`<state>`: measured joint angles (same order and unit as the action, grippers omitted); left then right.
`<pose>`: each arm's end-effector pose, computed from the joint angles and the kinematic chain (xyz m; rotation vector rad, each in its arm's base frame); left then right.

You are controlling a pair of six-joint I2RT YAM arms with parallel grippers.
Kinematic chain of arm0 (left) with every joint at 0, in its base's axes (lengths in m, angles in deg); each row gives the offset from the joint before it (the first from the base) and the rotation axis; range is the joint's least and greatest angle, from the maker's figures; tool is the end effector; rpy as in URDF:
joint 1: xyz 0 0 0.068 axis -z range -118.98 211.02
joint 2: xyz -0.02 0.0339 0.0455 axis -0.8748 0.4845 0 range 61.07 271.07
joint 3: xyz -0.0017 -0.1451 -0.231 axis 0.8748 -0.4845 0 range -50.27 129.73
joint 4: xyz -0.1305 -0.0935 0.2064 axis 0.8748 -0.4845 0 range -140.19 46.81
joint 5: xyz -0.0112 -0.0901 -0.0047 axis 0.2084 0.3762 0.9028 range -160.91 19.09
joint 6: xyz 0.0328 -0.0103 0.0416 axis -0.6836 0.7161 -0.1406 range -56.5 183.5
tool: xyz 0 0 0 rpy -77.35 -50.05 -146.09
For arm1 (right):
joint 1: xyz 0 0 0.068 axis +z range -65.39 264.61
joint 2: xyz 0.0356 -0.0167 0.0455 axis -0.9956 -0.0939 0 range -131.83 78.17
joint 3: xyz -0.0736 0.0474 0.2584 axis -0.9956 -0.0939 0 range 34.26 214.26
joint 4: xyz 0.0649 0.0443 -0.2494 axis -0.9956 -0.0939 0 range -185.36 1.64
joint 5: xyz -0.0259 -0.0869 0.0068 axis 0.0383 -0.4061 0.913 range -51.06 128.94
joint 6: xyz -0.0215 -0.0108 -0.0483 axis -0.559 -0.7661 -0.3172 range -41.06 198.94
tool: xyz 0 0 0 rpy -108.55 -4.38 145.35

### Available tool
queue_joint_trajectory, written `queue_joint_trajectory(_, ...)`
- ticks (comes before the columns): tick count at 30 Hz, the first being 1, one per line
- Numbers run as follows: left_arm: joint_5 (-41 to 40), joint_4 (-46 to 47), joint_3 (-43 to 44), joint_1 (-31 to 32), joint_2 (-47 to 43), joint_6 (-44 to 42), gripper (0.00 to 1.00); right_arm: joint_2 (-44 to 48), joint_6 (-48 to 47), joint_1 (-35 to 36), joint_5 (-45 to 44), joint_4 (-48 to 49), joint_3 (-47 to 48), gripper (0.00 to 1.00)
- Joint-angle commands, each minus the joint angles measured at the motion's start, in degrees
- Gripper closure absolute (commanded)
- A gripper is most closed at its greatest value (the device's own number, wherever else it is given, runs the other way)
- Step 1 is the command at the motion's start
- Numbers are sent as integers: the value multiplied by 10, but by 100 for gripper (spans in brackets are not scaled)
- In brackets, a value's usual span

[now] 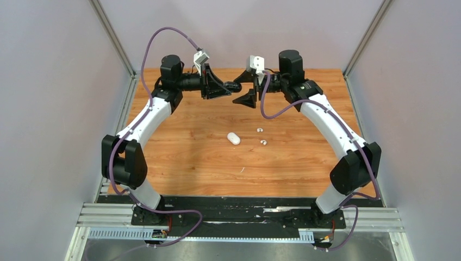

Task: Insert the wireless bluetooth earbuds into the charging case
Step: Close the charging case, then place the charging case at the center of the board.

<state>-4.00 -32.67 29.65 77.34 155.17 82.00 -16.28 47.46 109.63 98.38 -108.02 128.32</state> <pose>0.3546 -0.1379 0.3692 0.9143 1.5398 -1.3871 0.3246 0.1852 0.4034 -1.4077 1.1805 0.9053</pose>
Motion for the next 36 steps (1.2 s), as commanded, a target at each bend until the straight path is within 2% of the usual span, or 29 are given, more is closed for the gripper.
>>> queue_joint_trajectory(1, -19, -6, 32, -1, 6, 26, 100, 50, -83, 25, -5, 8, -30, 30)
queue_joint_trajectory(5, -1, -4, 40, -1, 14, 35, 100, 68, -143, 42, -60, 23, -64, 34)
queue_joint_trajectory(10, 37, -30, 62, -1, 29, 33, 100, 93, -190, 54, -125, 92, -114, 38)
queue_joint_trajectory(14, 58, -37, 69, -1, 38, 42, 100, 97, -212, 58, -149, 99, -122, 51)
queue_joint_trajectory(23, 82, -63, 91, -1, 59, 48, 100, 86, -225, 68, -177, 108, -125, 71)
queue_joint_trajectory(24, 80, -75, 94, -1, 60, 45, 100, 85, -224, 68, -177, 108, -126, 69)
queue_joint_trajectory(27, 50, -134, 110, -4, 66, 0, 100, 81, -203, 68, -180, 105, -131, 38)
queue_joint_trajectory(29, 15, -217, 127, -8, 77, -47, 100, 83, -163, 62, -188, 100, -135, 22)
queue_joint_trajectory(30, 6, -280, 132, -11, 83, -64, 100, 87, -143, 56, -187, 94, -137, 9)
queue_joint_trajectory(31, -20, -313, 139, -17, 94, -101, 100, 91, -121, 49, -185, 90, -140, 1)
queue_joint_trajectory(32, -33, -369, 140, -21, 98, -118, 100, 97, -95, 39, -181, 89, -143, 0)
queue_joint_trajectory(33, -64, -393, 135, -28, 107, -148, 100, 106, -68, 28, -177, 89, -148, 0)
queue_joint_trajectory(36, -144, -454, 109, -44, 116, -166, 100, 119, 33, -2, -179, 88, -164, 0)
